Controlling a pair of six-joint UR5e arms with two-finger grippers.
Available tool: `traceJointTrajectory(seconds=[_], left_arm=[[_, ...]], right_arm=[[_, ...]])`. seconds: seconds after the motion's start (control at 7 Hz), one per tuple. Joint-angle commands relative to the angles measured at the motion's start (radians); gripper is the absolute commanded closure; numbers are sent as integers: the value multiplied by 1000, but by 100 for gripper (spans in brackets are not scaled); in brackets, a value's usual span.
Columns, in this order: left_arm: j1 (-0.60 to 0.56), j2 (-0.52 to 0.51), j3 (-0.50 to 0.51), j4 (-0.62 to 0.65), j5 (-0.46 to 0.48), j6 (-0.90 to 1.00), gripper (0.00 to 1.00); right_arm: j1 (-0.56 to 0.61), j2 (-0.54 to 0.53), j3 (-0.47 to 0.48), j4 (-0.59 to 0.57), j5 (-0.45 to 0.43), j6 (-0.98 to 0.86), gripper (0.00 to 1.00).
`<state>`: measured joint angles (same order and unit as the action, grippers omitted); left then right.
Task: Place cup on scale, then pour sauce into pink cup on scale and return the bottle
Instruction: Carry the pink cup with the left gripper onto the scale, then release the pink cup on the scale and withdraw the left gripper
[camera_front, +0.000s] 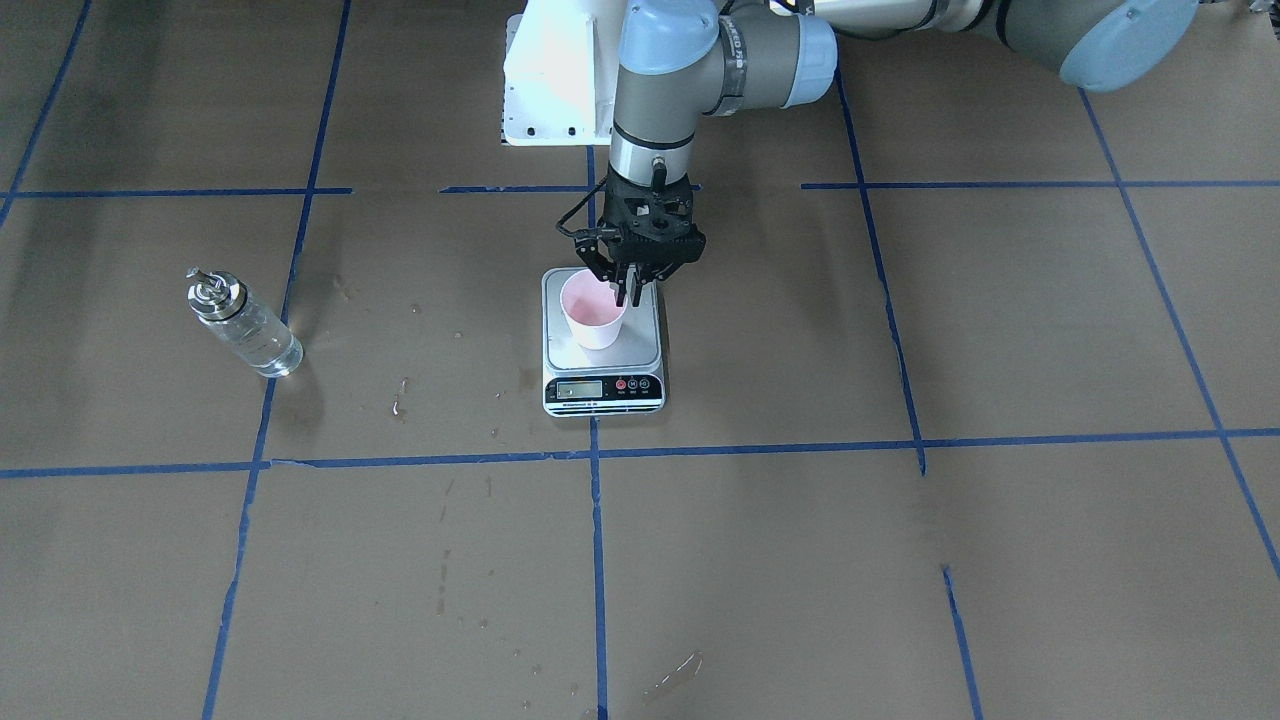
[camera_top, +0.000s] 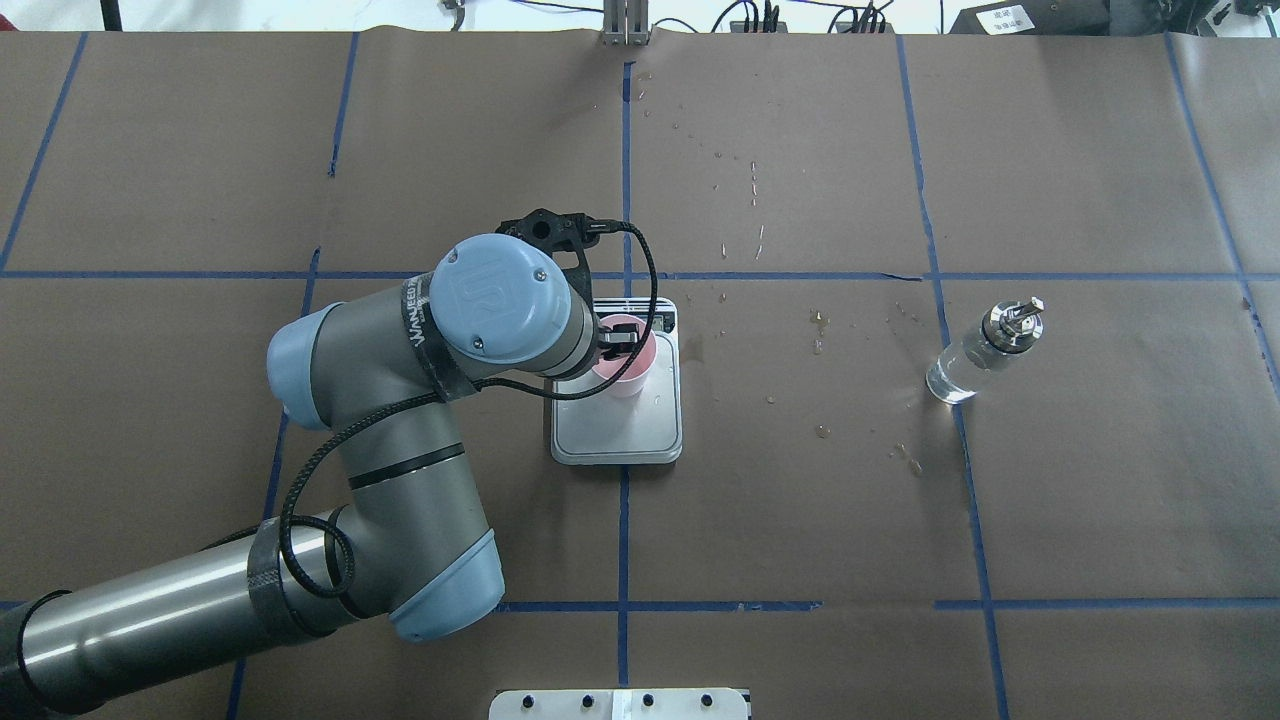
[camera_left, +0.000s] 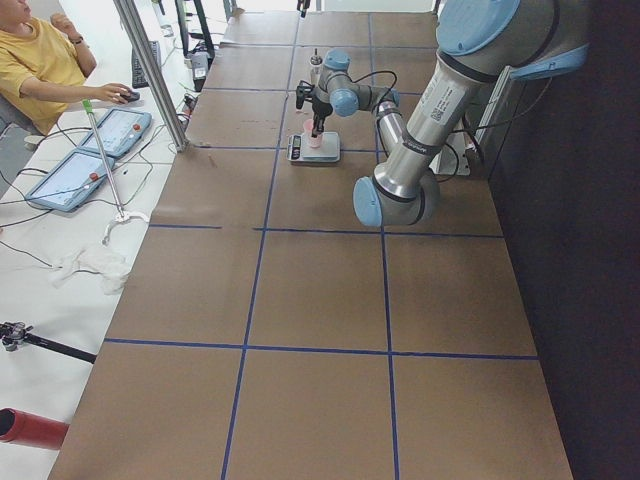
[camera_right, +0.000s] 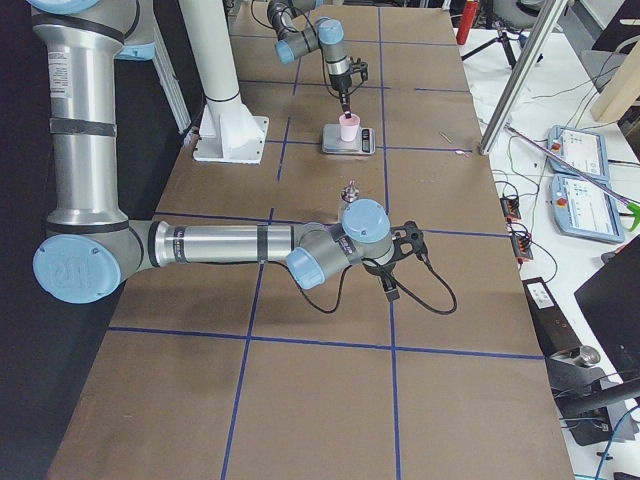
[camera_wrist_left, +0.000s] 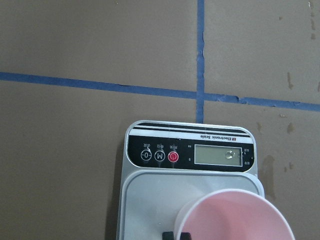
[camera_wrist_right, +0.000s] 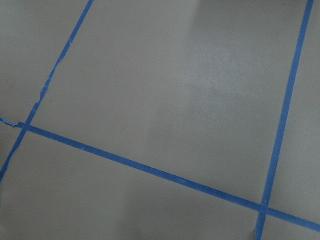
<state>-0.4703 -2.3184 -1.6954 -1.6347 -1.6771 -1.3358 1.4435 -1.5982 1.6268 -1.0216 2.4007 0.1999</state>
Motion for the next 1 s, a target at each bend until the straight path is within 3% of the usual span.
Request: traceJointTrajectory(seconds=[0.0,0.14,0.43,0.57,0.86], left_arm=[[1,19,-54,6,-7,30,0],[-2,90,-163,24,-19,140,0],[-58,343,-427,29,-47,390,0],[-132,452,-467,18,-58,547,0],[-424,577,-463,18,-294,856,0]], right_arm=[[0,-2,1,0,0,3,0],[0,-2,1,0,2,6,0],[0,-2,7,0,6,9,0],[0,-2,10,2,8,12,0],[0,0,27,0,14,32,0]])
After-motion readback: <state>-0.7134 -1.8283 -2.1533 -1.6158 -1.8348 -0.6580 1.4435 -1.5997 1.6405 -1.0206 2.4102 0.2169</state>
